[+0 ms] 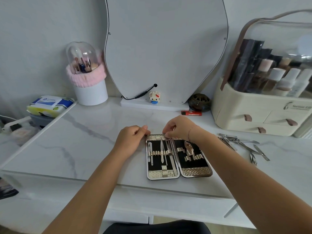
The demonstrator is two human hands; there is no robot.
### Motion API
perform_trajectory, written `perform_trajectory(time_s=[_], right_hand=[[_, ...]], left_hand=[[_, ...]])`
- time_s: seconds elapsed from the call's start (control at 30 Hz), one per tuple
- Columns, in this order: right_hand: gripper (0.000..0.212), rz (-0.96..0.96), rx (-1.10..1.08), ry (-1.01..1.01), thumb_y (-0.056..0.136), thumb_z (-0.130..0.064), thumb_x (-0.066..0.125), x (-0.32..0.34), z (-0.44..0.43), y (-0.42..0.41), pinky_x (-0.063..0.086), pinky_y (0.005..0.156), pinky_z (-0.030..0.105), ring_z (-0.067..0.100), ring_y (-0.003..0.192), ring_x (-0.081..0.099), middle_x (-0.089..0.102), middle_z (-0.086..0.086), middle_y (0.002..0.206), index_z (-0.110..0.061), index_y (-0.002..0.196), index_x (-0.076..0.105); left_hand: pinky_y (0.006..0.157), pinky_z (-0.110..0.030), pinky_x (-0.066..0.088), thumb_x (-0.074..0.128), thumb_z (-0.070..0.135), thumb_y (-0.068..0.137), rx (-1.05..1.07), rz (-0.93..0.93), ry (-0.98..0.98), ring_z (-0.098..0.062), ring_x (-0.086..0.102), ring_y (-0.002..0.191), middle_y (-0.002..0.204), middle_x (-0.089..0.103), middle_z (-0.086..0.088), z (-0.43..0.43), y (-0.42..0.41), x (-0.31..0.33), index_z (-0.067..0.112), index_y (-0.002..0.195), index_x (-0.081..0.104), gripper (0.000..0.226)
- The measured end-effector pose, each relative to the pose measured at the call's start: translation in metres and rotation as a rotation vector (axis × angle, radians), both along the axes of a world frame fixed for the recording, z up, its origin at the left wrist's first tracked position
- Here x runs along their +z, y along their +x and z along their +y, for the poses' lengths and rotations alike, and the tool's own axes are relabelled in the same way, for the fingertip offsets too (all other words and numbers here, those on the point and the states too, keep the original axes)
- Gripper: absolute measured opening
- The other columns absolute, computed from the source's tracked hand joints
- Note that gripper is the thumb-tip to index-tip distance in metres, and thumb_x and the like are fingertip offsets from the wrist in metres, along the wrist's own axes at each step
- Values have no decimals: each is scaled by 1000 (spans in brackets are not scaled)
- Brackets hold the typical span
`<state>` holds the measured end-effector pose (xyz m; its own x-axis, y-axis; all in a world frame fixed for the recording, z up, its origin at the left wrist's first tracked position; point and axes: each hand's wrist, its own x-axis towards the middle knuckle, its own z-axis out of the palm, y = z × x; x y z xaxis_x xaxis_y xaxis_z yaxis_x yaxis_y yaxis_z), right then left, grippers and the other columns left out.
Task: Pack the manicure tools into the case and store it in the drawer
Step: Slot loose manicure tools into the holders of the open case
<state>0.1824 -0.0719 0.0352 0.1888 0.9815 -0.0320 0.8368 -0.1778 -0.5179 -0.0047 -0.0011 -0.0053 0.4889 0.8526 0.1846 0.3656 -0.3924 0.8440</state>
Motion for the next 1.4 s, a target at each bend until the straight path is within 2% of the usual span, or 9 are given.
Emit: perform_trajectory(time_s=[0.1,0.3,0.43,0.57,0.7,0.97,1.07,1.17,1.4], right_hand=[[12,25,-16,22,82,-18,66,-1,-3,-1,47,70,20,9,79,59,65,-8,83,-18,90,74],[16,-15,-68,51,80,-23,69,-3,-10,-8,51,81,26,13,85,60,64,-4,89,-15,94,71],[22,30,-118,204,83,-24,67,-3,-30,-4,43,72,13,5,83,54,60,-7,92,-17,104,67],[10,52,-356,363,80,-18,70,3,-74,39,49,77,21,8,74,61,68,-3,81,-13,88,74],[11,24,-479,200,79,-23,71,-5,-107,72,42,52,14,3,57,56,64,-6,67,-13,79,73],[12,-81,-489,74,77,-23,73,-8,-103,69,41,65,24,16,71,56,61,-6,65,-14,70,70],[22,-135,-503,-3,79,-25,69,-7,-97,70,49,64,29,19,63,56,68,10,68,-4,72,72],[31,-174,-496,-56,81,-26,64,-6,-94,70,51,64,31,21,54,49,56,9,54,-4,58,62],[31,20,-454,78,86,-24,61,-3,-104,70,38,49,22,16,48,43,52,11,56,5,73,64]], left_hand=[[71,-14,40,49,36,94,1,0,-5,-2,62,83,81,68,12,-1,0,0,21,87,74,31],[67,-10,37,47,35,95,4,19,14,5,57,80,80,66,14,-2,1,3,20,89,74,31],[68,-11,36,47,35,95,-3,25,10,4,58,82,79,65,17,-3,0,2,22,88,74,31],[68,-10,37,48,35,94,-1,11,-12,4,59,84,82,68,15,-2,0,0,21,88,74,31],[70,-10,37,48,36,94,-3,-1,-11,4,60,84,85,68,14,0,1,-1,21,87,74,31],[70,-11,37,49,36,93,4,-6,-11,2,60,86,83,68,17,-1,1,-1,21,88,75,30],[70,-10,37,49,36,93,5,-2,-8,2,60,86,83,67,17,0,1,-2,20,88,75,30],[72,-12,38,50,36,93,3,-12,-13,-3,62,89,89,71,10,1,0,-4,21,88,75,30],[73,-15,40,50,37,93,1,-18,-22,-4,63,89,90,72,10,3,1,-5,23,86,75,30]])
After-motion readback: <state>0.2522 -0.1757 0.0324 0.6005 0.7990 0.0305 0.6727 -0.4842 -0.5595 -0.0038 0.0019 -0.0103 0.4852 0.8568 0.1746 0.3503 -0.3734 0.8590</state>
